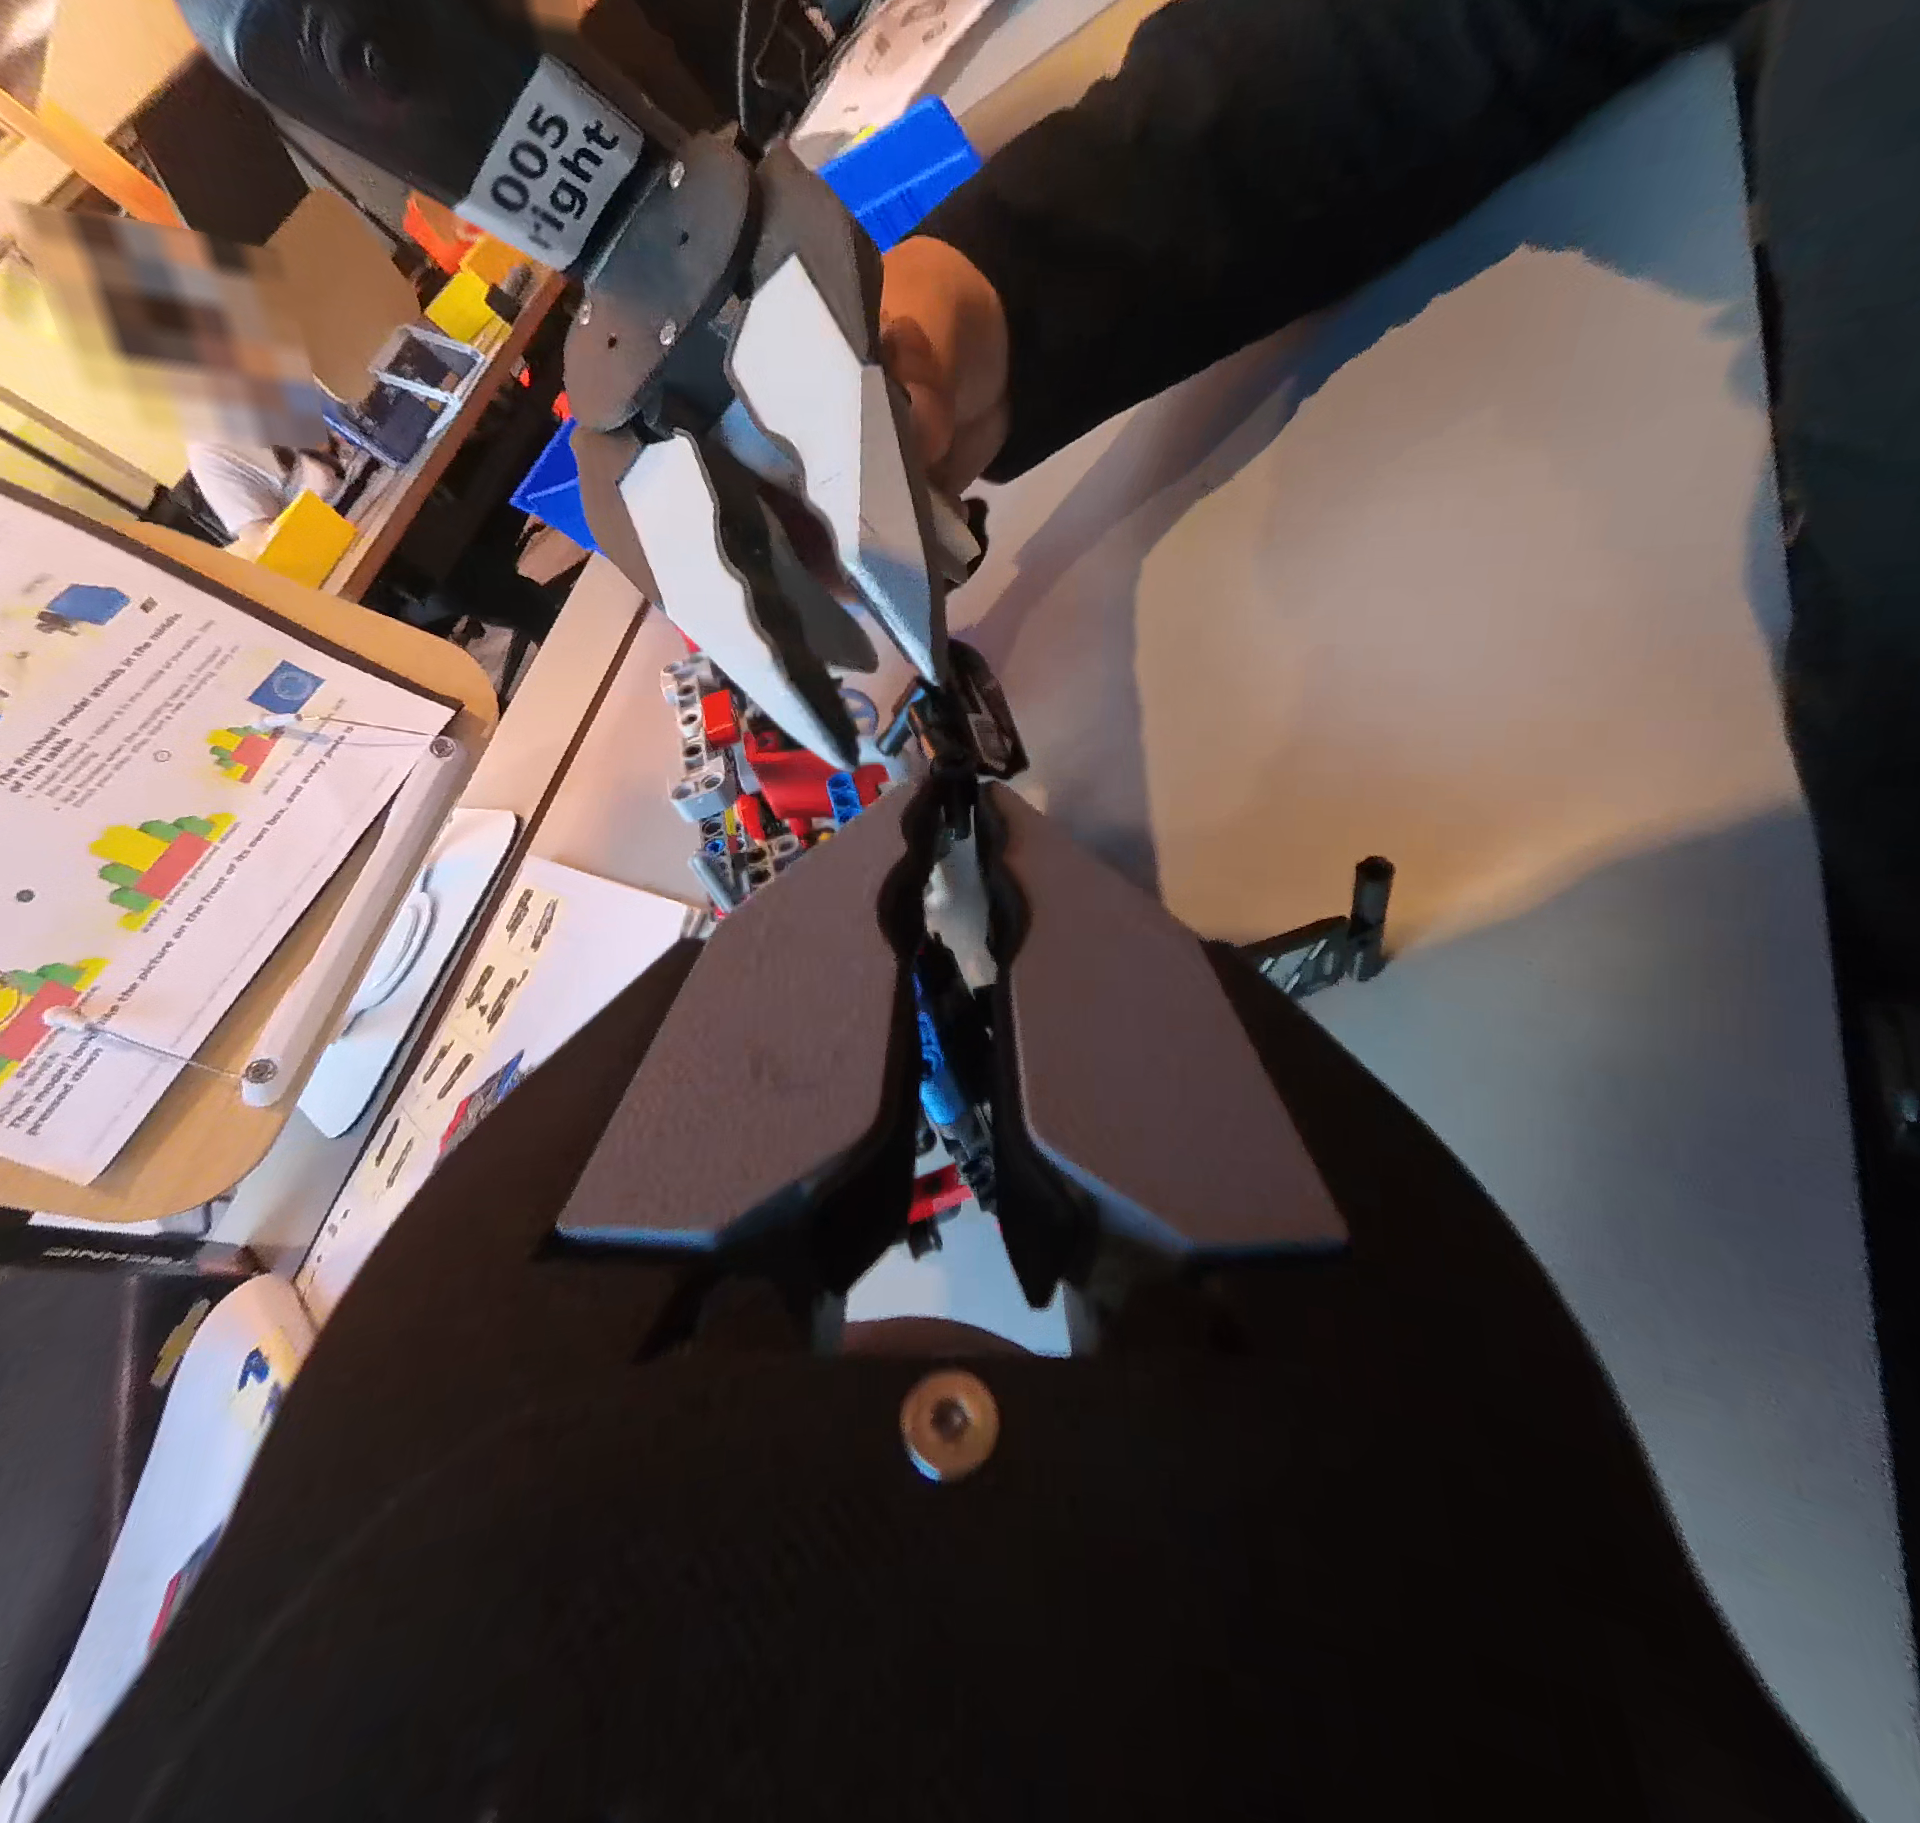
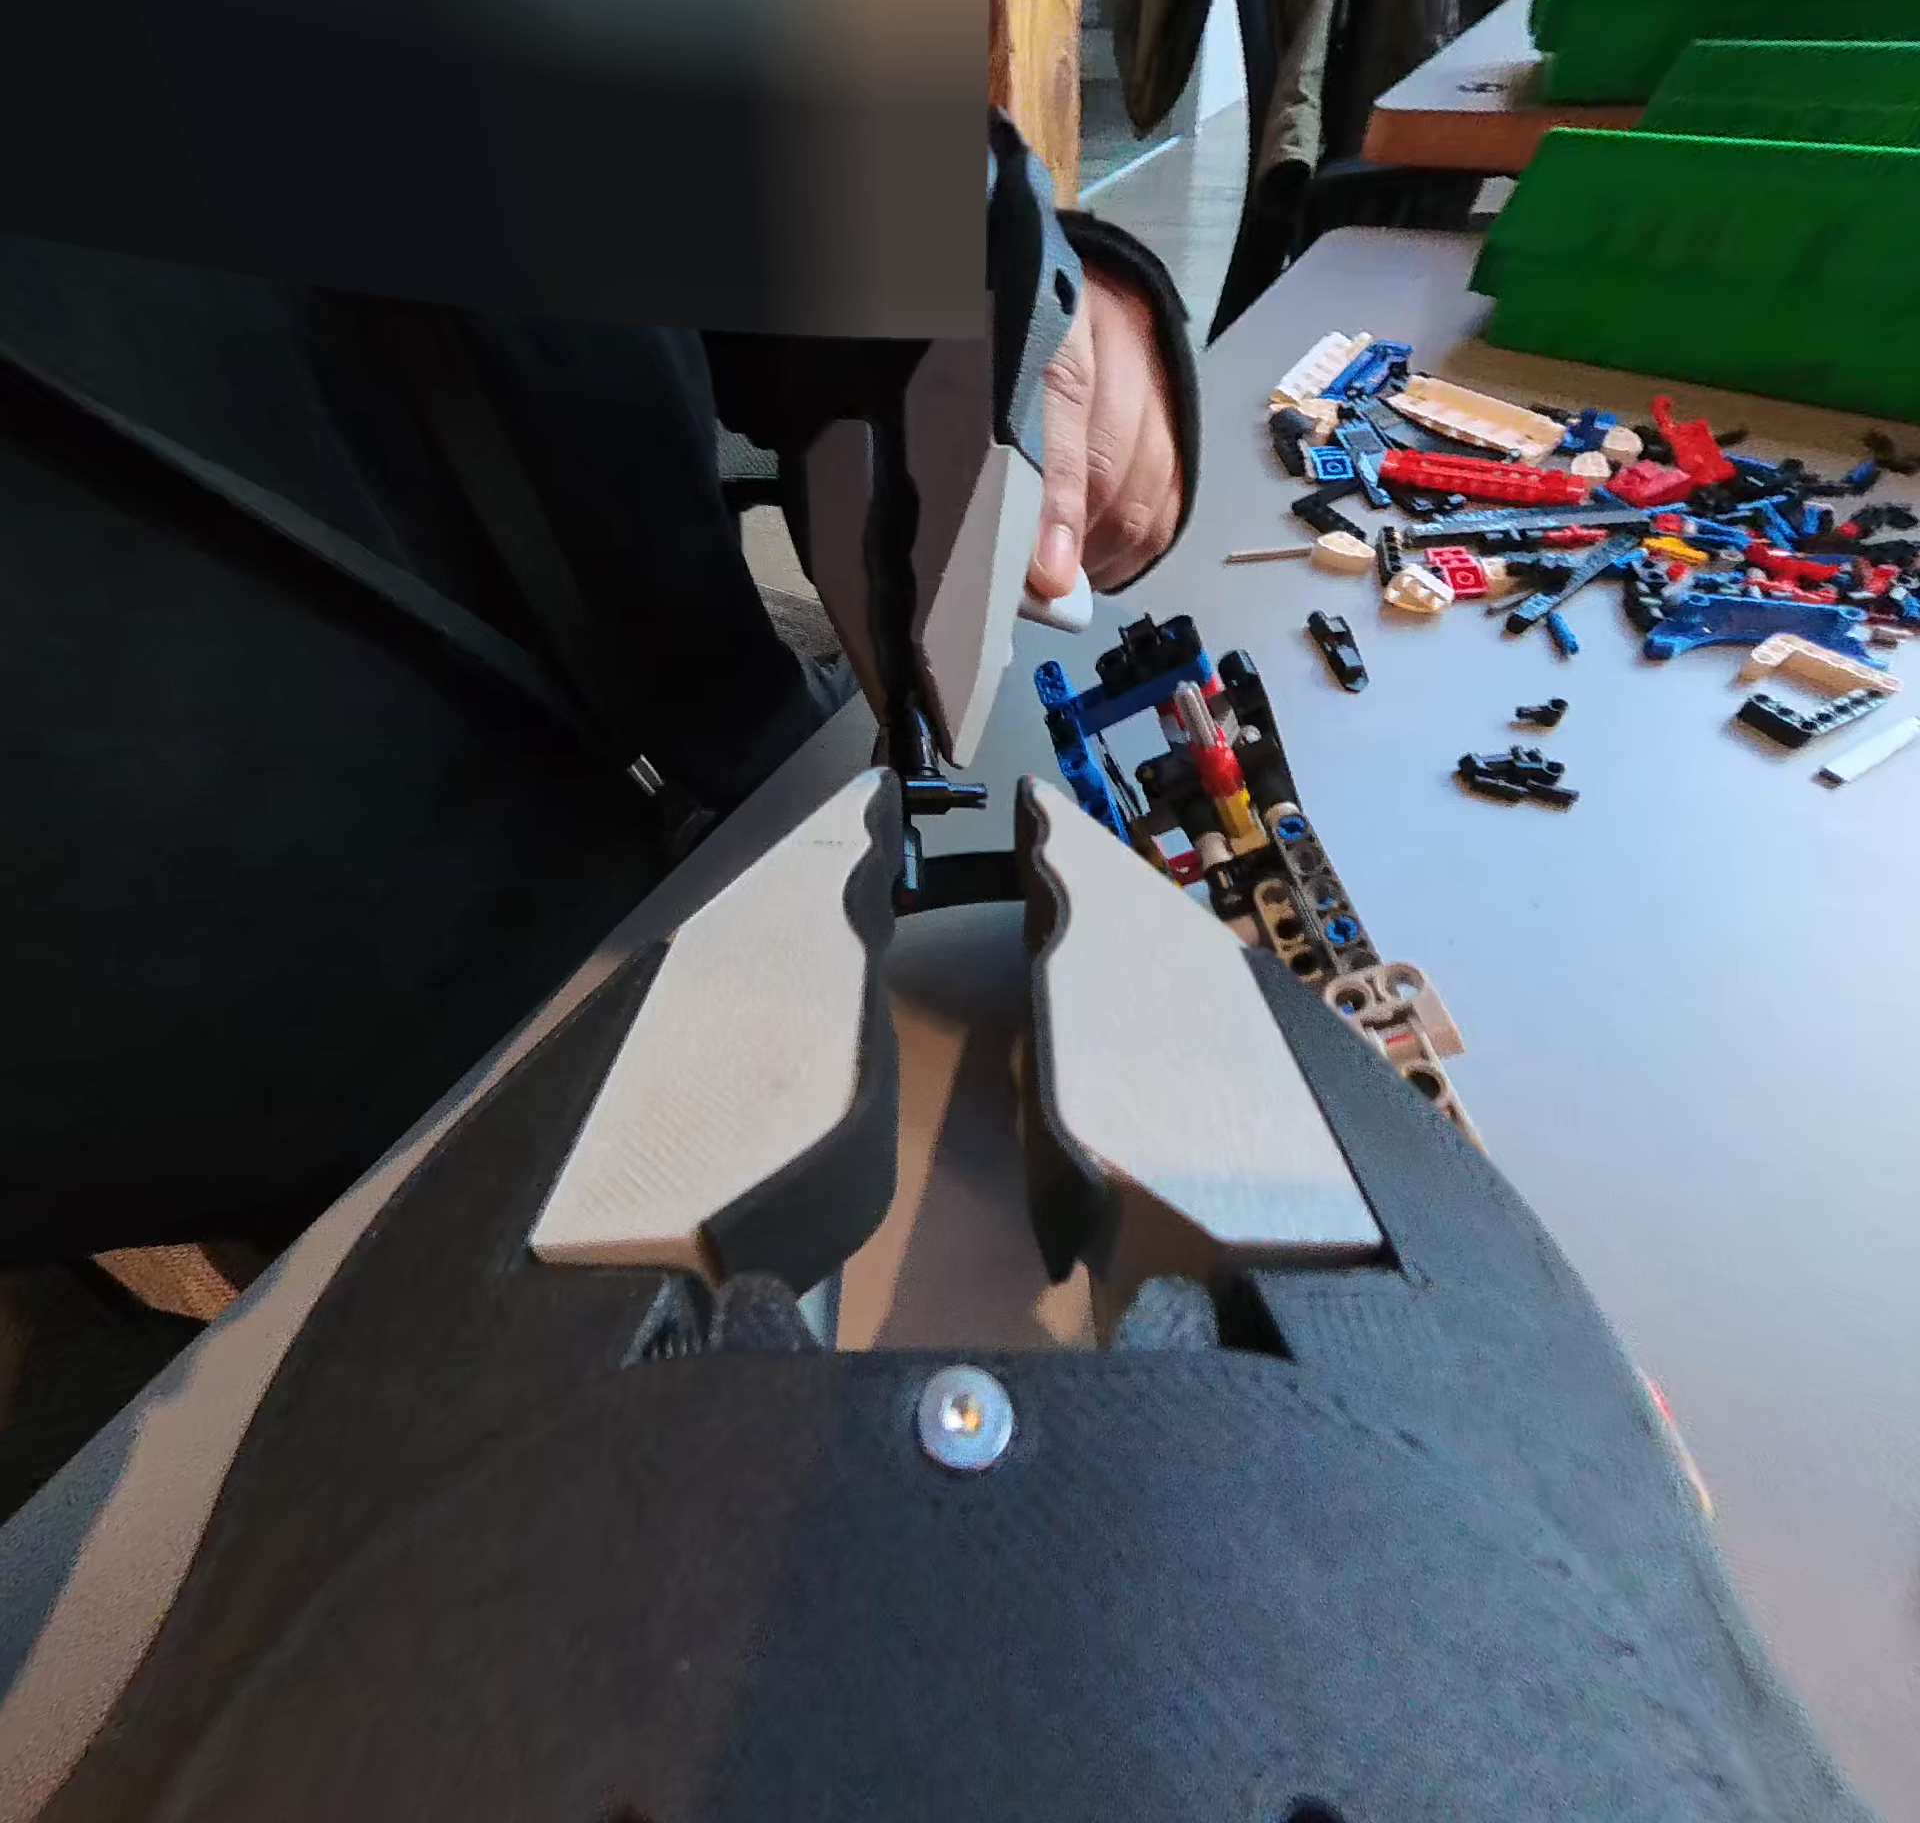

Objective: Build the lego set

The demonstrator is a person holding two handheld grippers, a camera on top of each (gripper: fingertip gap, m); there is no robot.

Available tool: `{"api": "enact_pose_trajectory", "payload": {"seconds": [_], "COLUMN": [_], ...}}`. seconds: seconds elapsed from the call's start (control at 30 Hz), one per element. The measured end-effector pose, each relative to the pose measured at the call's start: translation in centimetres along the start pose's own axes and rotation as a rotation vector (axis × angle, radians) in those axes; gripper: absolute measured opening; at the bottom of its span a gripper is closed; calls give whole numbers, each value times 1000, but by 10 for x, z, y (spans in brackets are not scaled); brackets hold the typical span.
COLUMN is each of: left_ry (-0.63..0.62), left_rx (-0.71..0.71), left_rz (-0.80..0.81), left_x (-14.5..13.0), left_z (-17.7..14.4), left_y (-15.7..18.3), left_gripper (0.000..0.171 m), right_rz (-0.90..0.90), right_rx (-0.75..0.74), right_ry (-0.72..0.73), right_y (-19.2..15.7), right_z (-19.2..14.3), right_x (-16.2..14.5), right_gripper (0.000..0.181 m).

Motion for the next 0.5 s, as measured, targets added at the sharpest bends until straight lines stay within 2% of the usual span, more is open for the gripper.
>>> {"api": "enact_pose_trajectory", "payload": {"seconds": [0.13, 0.37, 0.5], "left_ry": [12, -65, -51], "left_rx": [9, 111, 117], "left_rz": [44, 229, 184], "left_x": [4, 3, -1], "left_z": [-2, -6, -6], "left_y": [1, -2, -4], "left_gripper": [3, 3, 3], "right_rz": [55, 247, 165], "right_rx": [74, 143, 33], "right_ry": [-22, -36, -17], "right_y": [-4, -3, 4], "right_z": [3, 6, 6], "right_x": [3, 4, 5], "right_gripper": [13, 12, 14]}}
Point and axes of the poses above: each gripper's, where its closed fingertips meet, z out along the fingers, x out of its top, y = z × x across the jaws, the point moved 1 cm from there along -z, back along the fingers, and after that the axes turned 15 degrees about -x, right-handed, at the moved point
